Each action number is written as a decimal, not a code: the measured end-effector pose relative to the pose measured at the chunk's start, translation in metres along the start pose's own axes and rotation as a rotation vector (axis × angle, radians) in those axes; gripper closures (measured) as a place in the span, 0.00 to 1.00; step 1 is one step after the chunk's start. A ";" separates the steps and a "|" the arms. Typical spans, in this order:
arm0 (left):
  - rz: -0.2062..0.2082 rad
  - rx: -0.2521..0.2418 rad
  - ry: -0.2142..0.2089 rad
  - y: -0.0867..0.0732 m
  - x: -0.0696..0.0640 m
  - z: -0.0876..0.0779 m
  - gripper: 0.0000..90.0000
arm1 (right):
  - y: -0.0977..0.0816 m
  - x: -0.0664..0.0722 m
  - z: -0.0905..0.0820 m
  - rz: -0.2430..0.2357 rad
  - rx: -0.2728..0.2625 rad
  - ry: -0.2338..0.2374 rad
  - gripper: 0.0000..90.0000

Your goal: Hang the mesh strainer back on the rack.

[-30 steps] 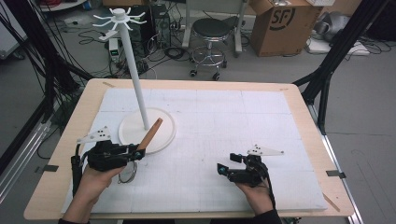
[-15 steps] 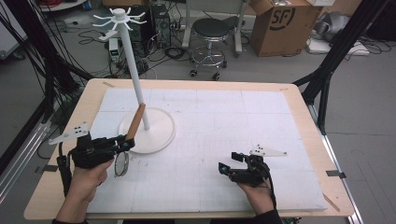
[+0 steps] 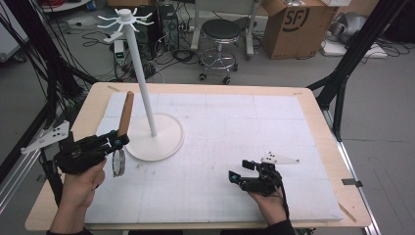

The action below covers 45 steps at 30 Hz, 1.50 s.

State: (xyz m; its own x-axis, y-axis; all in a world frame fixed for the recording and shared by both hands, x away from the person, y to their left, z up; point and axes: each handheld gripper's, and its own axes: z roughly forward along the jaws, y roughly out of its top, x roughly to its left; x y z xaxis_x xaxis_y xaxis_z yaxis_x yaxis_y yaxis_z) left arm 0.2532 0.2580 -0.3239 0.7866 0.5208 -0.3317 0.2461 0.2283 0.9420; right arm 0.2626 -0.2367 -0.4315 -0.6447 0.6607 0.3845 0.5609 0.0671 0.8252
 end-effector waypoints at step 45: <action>0.015 -0.192 -0.001 0.074 0.027 0.009 0.77 | 0.000 -0.013 -0.002 0.087 -0.049 0.069 0.19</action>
State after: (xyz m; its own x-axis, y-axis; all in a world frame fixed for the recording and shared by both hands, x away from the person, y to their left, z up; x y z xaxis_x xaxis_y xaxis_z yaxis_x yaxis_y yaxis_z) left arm 0.2983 0.2816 -0.2623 0.7897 0.5247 -0.3179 0.1220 0.3735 0.9196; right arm 0.2705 -0.2465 -0.4355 -0.6302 0.6091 0.4815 0.5910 -0.0259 0.8062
